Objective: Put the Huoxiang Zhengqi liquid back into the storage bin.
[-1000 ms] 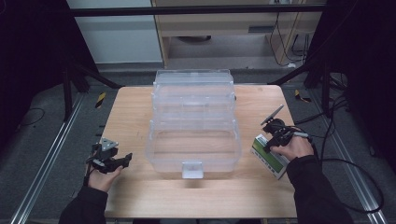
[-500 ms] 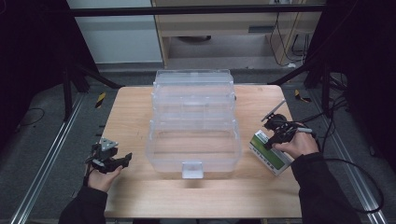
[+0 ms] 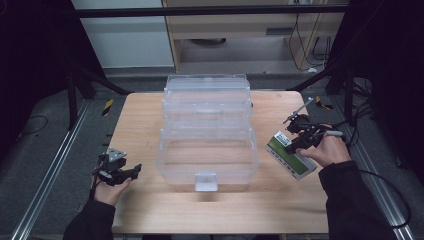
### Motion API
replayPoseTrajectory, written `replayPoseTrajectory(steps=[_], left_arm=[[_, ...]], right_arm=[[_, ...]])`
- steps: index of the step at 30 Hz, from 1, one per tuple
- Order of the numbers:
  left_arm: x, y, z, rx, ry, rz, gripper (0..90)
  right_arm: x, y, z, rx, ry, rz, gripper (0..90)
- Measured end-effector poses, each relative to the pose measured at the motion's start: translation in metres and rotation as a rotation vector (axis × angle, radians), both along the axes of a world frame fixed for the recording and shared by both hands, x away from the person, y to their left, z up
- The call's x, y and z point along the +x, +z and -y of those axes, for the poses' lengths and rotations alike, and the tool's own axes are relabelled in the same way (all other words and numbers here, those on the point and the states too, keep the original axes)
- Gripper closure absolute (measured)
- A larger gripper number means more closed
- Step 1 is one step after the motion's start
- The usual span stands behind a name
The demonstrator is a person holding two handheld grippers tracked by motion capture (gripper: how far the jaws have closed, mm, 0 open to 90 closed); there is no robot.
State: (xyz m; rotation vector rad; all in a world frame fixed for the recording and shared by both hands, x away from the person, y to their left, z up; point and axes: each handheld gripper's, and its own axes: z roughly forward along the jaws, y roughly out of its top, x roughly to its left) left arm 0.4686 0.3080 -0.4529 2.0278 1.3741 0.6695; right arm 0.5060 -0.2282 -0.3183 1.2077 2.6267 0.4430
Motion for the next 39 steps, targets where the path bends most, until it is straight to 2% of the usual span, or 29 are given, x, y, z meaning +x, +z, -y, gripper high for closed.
replayPoseTrajectory(steps=[6, 18, 28, 33, 39], left_arm=[[0.000, 0.000, 0.000, 0.001, -0.001, -0.001, 36.9], [0.000, 0.000, 0.000, 0.002, -0.001, -0.001, 36.9], [0.000, -0.001, 0.000, 0.003, -0.001, -0.003, 36.9], [0.001, -0.001, 0.000, 0.002, 0.000, -0.004, 37.0], [0.001, -0.002, 0.000, 0.002, 0.000, -0.005, 37.0]], right_arm=[[-0.006, 0.013, -0.006, -0.012, 0.061, 0.029, 63.7], [-0.013, 0.036, -0.023, -0.027, 0.131, 0.052, 63.8], [-0.009, 0.048, -0.046, -0.034, 0.179, 0.060, 63.8], [-0.007, 0.057, -0.059, -0.042, 0.224, 0.063, 63.8], [-0.002, 0.063, -0.072, -0.033, 0.255, 0.075, 63.8]])
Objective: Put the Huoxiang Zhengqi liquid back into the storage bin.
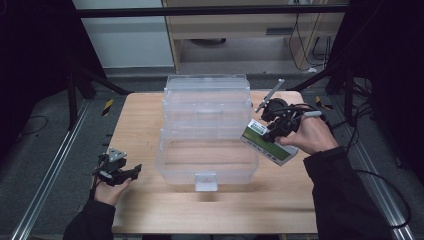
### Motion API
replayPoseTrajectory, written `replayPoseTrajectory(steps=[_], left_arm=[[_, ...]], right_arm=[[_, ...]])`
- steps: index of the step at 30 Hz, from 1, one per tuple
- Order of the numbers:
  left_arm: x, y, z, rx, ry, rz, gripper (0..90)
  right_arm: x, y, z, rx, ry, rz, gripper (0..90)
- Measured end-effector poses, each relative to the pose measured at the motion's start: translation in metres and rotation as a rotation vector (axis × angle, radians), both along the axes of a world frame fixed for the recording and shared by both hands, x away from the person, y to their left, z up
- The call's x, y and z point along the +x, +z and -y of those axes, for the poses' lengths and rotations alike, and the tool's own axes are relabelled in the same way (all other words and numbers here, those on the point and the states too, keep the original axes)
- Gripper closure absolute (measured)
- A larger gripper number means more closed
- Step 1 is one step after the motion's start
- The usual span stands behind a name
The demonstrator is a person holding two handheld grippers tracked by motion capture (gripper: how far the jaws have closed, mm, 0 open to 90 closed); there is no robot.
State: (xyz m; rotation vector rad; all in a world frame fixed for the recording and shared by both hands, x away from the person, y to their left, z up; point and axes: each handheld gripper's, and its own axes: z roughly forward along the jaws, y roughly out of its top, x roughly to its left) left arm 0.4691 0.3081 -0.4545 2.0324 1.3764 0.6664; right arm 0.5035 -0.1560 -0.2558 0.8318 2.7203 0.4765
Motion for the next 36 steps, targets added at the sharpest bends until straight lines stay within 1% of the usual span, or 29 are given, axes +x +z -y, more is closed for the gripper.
replayPoseTrajectory(steps=[3, 6, 16, 24, 30, 33, 36], left_arm=[[0.000, 0.000, 0.000, 0.000, 0.000, 0.000, 37.0], [0.000, 0.000, 0.000, -0.001, 0.000, 0.000, 36.9], [0.000, 0.000, -0.001, 0.001, 0.001, 0.000, 37.0], [0.000, 0.000, -0.002, -0.002, 0.004, 0.000, 37.0], [0.000, 0.000, -0.003, -0.004, 0.004, 0.001, 37.0], [0.001, 0.000, -0.002, -0.004, 0.005, 0.000, 37.0], [0.001, -0.001, -0.002, -0.003, 0.002, -0.002, 37.0]], right_arm=[[0.002, 0.000, -0.007, -0.005, 0.016, 0.005, 63.8], [0.004, 0.001, -0.013, 0.000, 0.039, 0.008, 63.8], [0.011, 0.004, -0.030, 0.013, 0.085, 0.015, 63.8], [0.018, 0.002, -0.044, 0.016, 0.122, 0.007, 63.8], [0.020, -0.001, -0.056, 0.008, 0.165, 0.008, 63.8], [0.019, -0.002, -0.060, -0.001, 0.196, 0.018, 63.8], [0.020, -0.004, -0.064, 0.003, 0.215, 0.013, 63.8]])
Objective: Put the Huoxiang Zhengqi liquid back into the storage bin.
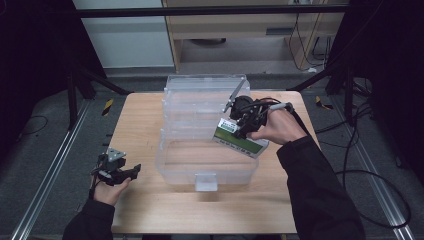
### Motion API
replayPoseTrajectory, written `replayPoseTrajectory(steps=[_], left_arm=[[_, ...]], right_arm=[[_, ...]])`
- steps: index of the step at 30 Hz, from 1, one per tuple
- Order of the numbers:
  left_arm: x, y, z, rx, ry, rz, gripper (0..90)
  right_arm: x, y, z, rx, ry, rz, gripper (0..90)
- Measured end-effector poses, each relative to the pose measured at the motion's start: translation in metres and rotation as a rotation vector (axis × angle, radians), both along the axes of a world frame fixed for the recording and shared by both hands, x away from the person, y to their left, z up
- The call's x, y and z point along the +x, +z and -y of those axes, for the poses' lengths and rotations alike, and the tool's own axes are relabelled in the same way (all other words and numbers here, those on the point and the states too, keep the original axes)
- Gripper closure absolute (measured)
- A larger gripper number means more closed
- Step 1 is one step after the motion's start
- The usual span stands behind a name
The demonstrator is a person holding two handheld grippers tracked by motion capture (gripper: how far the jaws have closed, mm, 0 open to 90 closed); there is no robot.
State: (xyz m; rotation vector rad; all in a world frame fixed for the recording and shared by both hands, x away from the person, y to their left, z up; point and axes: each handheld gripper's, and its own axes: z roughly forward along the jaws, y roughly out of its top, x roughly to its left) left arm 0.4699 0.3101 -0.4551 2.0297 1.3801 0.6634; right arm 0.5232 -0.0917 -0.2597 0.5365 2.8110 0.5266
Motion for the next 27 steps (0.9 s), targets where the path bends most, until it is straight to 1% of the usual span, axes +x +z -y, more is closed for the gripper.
replayPoseTrajectory(steps=[6, 9, 13, 17, 23, 27], left_arm=[[0.000, 0.000, 0.000, -0.002, 0.001, 0.001, 37.0], [0.000, 0.000, -0.001, -0.003, 0.002, 0.000, 37.0], [0.000, 0.000, 0.000, -0.002, 0.000, -0.002, 37.0], [0.000, 0.000, 0.000, -0.002, 0.000, -0.003, 37.0], [0.000, 0.000, -0.001, -0.003, 0.002, -0.003, 36.9], [0.000, 0.000, 0.000, -0.002, 0.001, -0.003, 36.9]], right_arm=[[0.000, -0.007, -0.007, -0.019, 0.038, -0.003, 63.8], [0.001, -0.011, -0.009, -0.033, 0.071, -0.005, 63.8], [0.001, -0.016, -0.012, -0.043, 0.086, -0.009, 63.8], [0.002, -0.020, -0.014, -0.039, 0.106, -0.020, 63.8], [0.003, -0.028, -0.015, -0.064, 0.120, -0.043, 63.8], [0.003, -0.032, -0.016, -0.086, 0.148, -0.035, 63.7]])
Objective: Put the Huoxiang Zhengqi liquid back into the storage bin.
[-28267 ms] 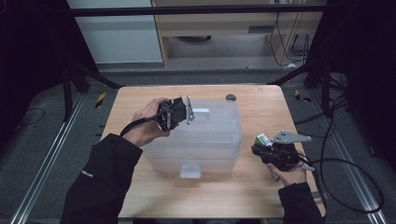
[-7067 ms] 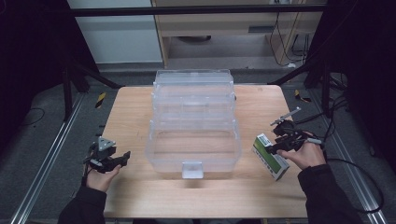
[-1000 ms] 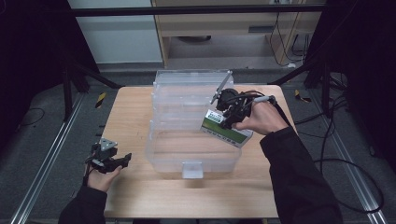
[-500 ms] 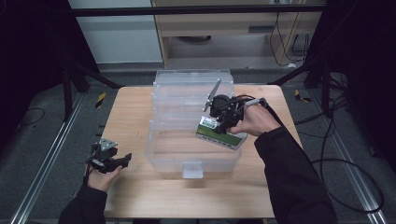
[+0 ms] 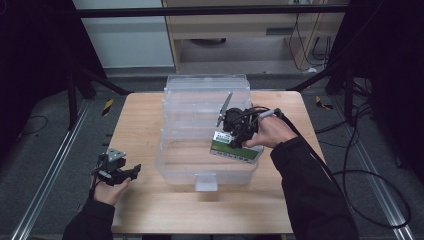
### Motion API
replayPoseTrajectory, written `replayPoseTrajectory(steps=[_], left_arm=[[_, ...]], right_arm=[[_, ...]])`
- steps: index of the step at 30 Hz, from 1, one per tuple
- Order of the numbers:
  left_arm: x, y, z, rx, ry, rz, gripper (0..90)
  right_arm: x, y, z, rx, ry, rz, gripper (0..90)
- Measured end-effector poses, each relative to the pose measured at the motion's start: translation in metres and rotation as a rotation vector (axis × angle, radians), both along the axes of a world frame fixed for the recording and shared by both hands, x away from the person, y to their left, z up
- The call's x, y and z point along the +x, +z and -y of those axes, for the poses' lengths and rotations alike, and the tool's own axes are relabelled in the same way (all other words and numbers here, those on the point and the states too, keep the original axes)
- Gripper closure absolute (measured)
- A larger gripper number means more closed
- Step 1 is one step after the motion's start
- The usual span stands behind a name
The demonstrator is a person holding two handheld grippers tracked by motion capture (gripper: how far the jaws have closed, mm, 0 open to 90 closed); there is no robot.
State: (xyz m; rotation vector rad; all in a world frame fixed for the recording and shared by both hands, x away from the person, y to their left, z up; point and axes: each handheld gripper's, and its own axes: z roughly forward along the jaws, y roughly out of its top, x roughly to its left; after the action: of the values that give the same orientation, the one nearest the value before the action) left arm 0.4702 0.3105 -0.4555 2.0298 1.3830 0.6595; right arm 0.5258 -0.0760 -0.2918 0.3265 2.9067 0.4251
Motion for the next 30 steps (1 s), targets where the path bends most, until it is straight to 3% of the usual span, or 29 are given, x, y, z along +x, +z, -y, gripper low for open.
replayPoseTrajectory(steps=[5, 21, 30], left_arm=[[0.000, 0.000, 0.000, 0.000, 0.000, -0.001, 36.9], [0.000, -0.001, -0.001, 0.000, 0.001, -0.001, 36.9], [0.000, -0.001, 0.000, 0.004, -0.001, -0.003, 36.9]], right_arm=[[0.002, -0.008, -0.003, -0.005, 0.012, -0.034, 63.8], [0.003, -0.031, -0.009, -0.060, 0.069, -0.067, 63.7], [0.004, -0.042, -0.006, -0.042, 0.102, -0.069, 63.6]])
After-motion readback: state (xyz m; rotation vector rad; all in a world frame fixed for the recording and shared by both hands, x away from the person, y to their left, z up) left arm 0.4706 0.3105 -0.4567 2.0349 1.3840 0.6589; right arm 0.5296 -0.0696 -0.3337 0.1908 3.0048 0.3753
